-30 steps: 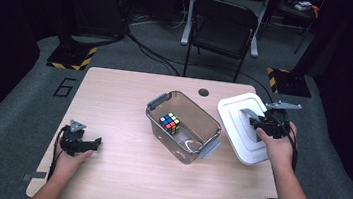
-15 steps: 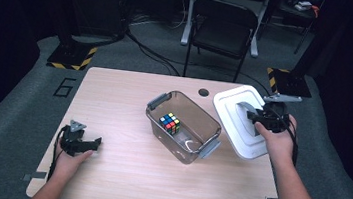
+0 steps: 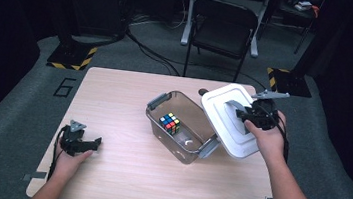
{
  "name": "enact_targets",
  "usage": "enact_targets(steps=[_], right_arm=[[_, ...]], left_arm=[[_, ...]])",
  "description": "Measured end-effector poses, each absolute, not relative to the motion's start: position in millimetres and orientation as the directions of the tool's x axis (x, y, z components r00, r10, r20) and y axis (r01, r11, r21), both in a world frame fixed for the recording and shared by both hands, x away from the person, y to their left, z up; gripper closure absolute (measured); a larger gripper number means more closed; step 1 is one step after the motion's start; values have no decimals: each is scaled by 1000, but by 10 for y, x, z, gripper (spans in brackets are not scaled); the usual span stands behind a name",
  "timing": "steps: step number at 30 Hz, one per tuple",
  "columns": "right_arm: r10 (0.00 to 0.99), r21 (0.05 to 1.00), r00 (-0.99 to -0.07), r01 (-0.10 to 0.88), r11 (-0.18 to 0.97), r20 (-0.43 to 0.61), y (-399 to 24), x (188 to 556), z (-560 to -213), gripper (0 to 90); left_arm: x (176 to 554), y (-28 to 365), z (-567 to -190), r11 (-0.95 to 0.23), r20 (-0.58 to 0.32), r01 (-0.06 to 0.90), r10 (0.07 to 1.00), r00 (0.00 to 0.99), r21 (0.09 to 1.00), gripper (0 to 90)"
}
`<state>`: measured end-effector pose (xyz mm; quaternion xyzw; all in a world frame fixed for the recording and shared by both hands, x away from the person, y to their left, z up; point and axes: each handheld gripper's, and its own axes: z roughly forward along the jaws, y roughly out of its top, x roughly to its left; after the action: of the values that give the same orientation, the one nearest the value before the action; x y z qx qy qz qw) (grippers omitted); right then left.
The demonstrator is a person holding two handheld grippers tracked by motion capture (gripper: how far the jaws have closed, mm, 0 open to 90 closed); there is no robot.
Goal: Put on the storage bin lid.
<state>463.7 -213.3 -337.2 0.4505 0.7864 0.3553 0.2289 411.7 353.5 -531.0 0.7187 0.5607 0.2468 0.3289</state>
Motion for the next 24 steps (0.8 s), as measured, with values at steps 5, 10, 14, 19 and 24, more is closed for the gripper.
enact_targets(steps=[5, 10, 14, 19, 24], right_arm=[[863, 765, -505, 548, 338, -20, -2006, 4654, -3376, 666], [846, 761, -533, 541, 357, -18, -1870, 4674, -3392, 666], [833, 761, -553, 533, 368, -16, -1758, 4698, -3396, 666], [815, 762, -580, 520, 386, -17, -1640, 4724, -3391, 666], [801, 758, -599, 520, 394, -6, -1515, 4738, -3387, 667]], left_arm=[[4117, 3535, -5310, -155, -14, 644, 968, 249, 749, 140], [4117, 3535, -5310, -154, -15, 644, 968, 249, 749, 141], [4117, 3536, -5310, -156, -13, 644, 968, 250, 749, 140], [4117, 3536, -5310, -155, -14, 644, 968, 250, 749, 141], [4117, 3535, -5310, -154, -15, 644, 968, 249, 749, 140]])
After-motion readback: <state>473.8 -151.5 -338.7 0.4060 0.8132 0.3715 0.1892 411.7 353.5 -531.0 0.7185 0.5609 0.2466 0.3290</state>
